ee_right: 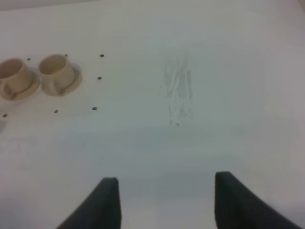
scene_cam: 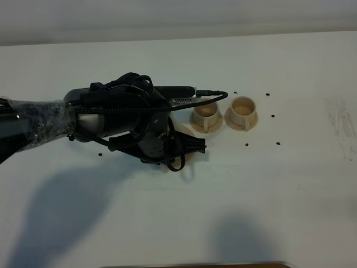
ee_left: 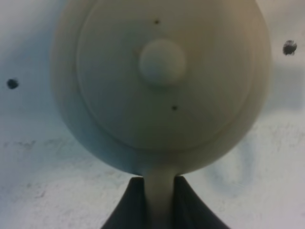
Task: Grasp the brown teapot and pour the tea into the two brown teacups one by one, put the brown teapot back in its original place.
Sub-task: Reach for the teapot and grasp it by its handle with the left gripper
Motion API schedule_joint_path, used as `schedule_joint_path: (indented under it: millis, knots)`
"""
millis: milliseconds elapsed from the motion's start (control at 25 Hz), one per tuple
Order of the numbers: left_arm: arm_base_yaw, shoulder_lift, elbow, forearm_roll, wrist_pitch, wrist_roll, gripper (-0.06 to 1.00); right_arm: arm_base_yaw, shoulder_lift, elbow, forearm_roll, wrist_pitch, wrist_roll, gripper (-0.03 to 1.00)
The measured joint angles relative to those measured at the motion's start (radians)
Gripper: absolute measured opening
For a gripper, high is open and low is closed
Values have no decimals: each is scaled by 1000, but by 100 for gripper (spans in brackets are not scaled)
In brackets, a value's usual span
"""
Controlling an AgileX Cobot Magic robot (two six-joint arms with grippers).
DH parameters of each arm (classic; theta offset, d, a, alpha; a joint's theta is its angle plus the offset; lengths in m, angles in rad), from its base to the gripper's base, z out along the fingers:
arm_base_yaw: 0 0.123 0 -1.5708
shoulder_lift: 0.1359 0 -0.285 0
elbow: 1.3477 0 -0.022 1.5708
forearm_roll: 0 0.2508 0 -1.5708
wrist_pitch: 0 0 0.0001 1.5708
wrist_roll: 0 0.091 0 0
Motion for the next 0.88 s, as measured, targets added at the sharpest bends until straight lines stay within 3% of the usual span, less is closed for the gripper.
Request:
schedule_joint_path:
  millis: [480, 880]
  knots:
    - [0, -23, -29, 17, 48, 58, 16, 0, 0, 0, 0, 0, 0, 43]
    - [0, -88, -30, 25, 100, 227, 16, 0, 0, 0, 0, 0, 0, 43]
